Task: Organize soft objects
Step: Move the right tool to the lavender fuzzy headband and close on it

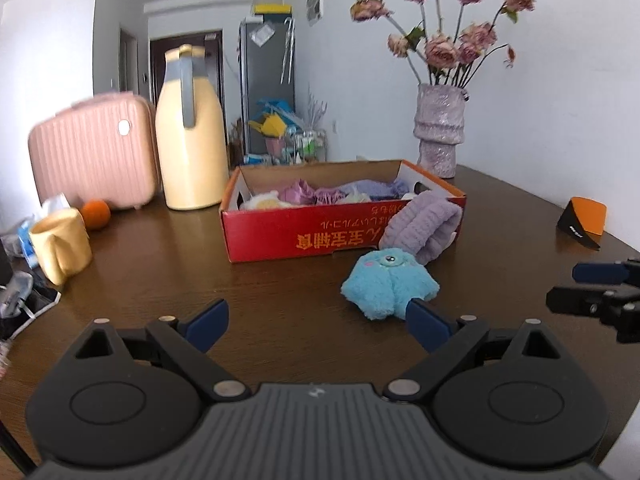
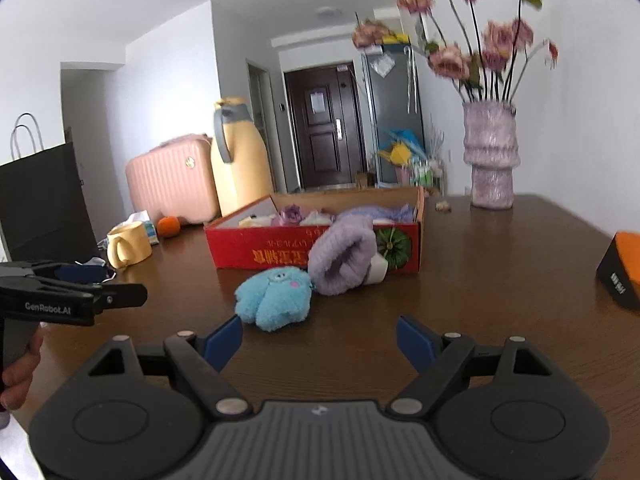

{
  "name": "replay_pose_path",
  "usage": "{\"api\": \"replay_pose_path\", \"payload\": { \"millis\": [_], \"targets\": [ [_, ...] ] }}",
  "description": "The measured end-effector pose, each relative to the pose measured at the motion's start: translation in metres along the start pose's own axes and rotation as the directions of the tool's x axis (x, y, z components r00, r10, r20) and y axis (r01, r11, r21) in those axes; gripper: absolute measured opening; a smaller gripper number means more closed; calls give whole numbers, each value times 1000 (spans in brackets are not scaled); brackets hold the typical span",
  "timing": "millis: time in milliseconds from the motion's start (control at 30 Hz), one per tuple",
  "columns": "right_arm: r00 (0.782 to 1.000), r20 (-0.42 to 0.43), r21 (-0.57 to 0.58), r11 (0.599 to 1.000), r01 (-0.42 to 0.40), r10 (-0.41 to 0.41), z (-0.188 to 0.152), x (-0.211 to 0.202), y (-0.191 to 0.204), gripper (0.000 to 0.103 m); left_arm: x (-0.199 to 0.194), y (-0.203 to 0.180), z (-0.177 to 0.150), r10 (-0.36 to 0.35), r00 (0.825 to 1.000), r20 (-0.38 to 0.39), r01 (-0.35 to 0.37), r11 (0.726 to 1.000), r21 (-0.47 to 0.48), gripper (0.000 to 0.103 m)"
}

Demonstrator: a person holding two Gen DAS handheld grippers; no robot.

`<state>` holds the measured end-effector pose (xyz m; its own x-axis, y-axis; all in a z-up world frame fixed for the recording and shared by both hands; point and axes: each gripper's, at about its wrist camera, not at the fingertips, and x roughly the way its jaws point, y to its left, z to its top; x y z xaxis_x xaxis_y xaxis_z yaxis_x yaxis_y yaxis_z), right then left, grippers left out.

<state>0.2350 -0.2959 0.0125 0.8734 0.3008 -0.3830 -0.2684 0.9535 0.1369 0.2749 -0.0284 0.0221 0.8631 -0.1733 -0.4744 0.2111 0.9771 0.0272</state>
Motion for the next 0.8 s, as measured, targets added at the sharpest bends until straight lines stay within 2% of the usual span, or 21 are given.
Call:
{"api": "replay_pose_path", "payload": {
  "millis": [167,300,467,633,800],
  "targets": [
    [998,-59,37,999,4,-1,4,29,-8,77,28,1,9,-24,999,-28,23,1000,-19,93],
    [998,-69,66,998,16,-11,11,45,-18,72,53,-1,17,-52,997,-59,50,998,-32,92],
    [996,-86,96,994,46,-38,22,69,-31,66,81,-16,29,-119,990,-81,118,993,-18,92],
    [996,-74,81,996,49,-43,39,90,-39,65,109,-37,36,-163,982,-100,166,986,23,93],
    [998,-50,59,998,36,-33,59,110,-44,62,135,-46,46,-188,974,-123,191,982,10,92]
  ]
}}
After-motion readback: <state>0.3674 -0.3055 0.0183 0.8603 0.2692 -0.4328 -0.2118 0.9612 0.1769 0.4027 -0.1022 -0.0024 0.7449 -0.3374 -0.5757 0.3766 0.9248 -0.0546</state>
